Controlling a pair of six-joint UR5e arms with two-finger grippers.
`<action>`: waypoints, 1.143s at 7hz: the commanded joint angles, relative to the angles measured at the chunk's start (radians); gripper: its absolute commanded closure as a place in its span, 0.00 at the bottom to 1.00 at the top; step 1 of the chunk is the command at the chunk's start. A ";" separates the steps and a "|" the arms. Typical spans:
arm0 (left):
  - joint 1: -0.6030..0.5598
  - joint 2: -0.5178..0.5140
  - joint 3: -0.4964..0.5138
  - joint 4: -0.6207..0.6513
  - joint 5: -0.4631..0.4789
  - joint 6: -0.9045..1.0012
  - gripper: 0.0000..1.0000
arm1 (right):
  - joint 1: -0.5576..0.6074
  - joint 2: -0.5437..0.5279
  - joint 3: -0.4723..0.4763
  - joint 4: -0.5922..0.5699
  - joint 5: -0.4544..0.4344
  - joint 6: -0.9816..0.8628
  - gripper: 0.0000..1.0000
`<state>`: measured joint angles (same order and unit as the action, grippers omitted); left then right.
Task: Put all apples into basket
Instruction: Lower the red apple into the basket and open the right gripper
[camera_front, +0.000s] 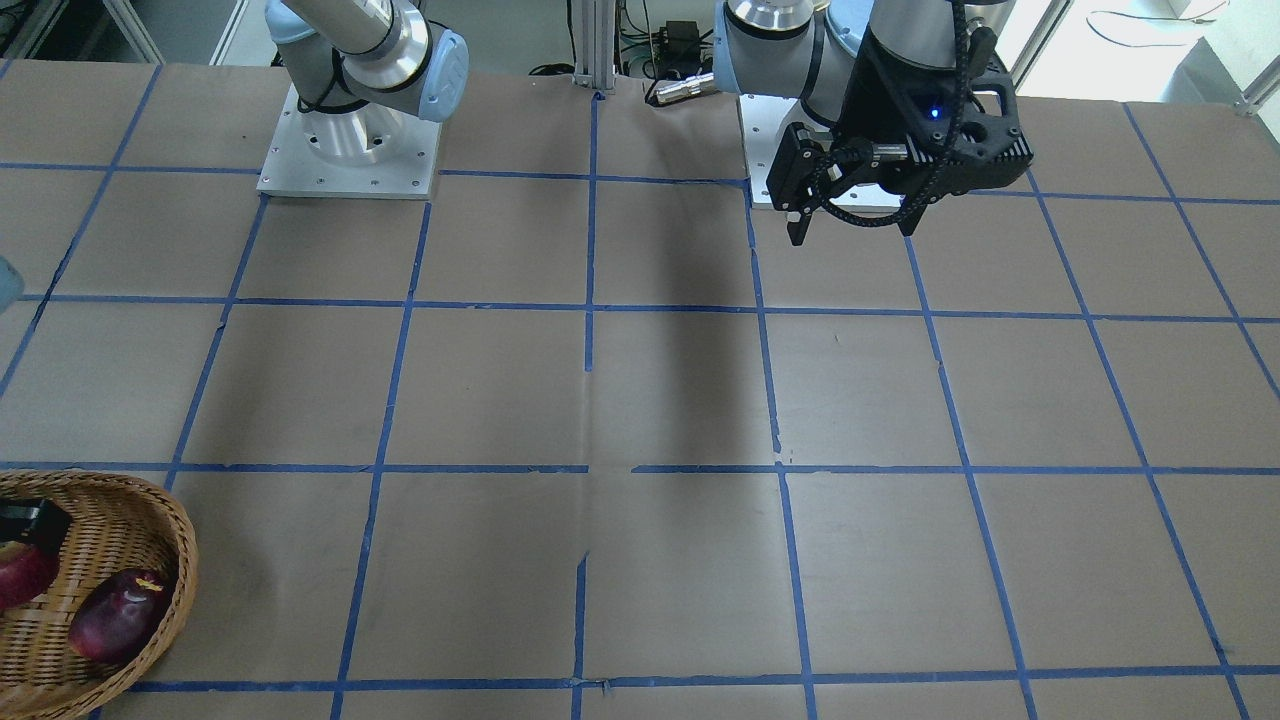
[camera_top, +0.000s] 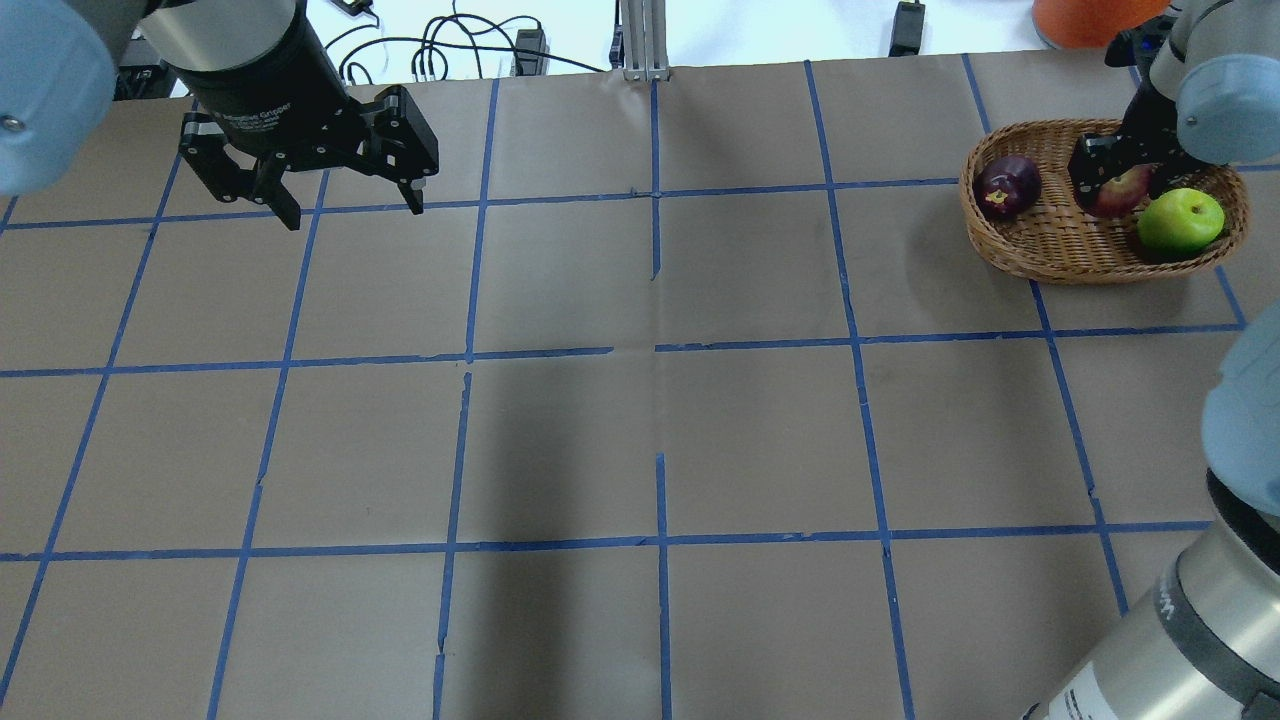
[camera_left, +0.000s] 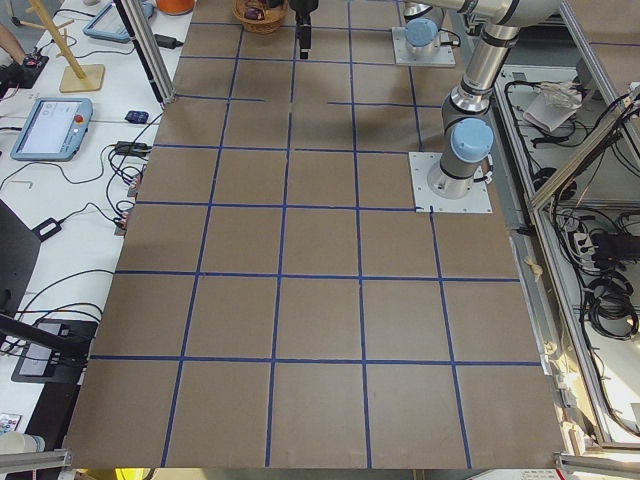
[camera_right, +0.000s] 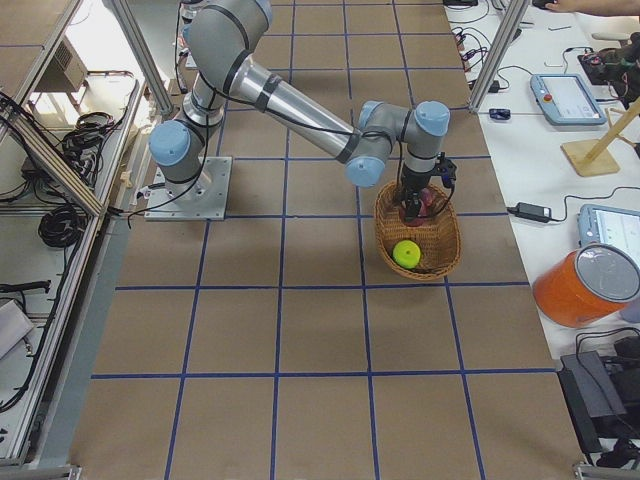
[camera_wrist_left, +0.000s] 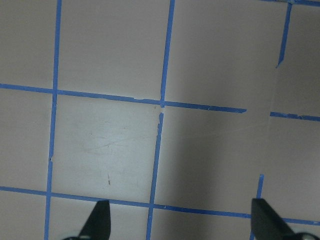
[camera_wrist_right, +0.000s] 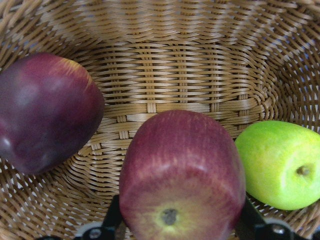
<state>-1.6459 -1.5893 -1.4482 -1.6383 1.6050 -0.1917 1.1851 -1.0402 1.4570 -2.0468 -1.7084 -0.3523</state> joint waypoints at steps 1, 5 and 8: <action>0.000 0.000 0.000 0.000 0.003 0.000 0.00 | -0.002 0.005 -0.007 0.016 0.000 -0.013 0.00; 0.000 -0.001 0.000 0.000 -0.005 0.000 0.00 | 0.055 -0.180 -0.032 0.348 0.073 -0.004 0.00; -0.002 0.002 0.002 -0.002 -0.005 0.000 0.00 | 0.203 -0.286 -0.006 0.470 0.168 0.216 0.00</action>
<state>-1.6473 -1.5885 -1.4484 -1.6396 1.6014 -0.1917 1.3304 -1.2911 1.4397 -1.6094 -1.5583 -0.2429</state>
